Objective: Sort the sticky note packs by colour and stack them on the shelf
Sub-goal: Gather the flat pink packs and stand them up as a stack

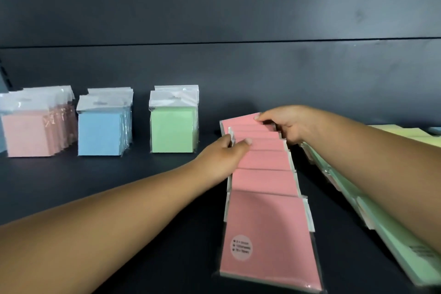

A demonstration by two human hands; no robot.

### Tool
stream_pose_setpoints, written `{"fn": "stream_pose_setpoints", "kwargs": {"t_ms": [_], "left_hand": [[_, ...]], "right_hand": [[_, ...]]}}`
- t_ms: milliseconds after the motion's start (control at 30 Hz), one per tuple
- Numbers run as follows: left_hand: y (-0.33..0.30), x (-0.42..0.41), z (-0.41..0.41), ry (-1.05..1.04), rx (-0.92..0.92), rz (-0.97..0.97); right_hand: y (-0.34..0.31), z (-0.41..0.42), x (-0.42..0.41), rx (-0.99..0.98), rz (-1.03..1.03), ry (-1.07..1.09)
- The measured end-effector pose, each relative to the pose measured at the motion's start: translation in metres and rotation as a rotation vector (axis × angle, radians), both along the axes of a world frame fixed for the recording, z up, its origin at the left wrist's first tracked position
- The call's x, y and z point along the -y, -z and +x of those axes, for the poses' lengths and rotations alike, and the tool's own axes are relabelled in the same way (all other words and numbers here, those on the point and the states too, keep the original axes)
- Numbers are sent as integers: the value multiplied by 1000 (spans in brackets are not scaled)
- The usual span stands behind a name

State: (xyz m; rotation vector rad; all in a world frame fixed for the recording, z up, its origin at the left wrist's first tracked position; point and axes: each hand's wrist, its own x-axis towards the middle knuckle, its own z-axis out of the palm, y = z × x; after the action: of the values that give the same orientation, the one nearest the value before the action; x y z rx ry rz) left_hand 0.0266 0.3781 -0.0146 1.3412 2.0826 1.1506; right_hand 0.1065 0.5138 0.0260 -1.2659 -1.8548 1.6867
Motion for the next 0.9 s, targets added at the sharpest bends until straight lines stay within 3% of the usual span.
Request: {"fn": "stream_pose_setpoints", "kwargs": {"t_ms": [300,467,600,733,900], "left_hand": [[-17,-19,-26,-138,256,216],[-26,-39,-32,-132,265,311],[-42,-40,-34,-161,237,446],[-47,-27,-36,-14,549,438],[-45,-9,-35,-25,571,482]], "right_hand": [[-10,10,-5,-544,127,-17],[-15,11,1,-657,249,-77],[-21,12,9,-744,198,-152],[-23,11,12,-751,162,-195],[-23,9,14,-678,185,-240]]}}
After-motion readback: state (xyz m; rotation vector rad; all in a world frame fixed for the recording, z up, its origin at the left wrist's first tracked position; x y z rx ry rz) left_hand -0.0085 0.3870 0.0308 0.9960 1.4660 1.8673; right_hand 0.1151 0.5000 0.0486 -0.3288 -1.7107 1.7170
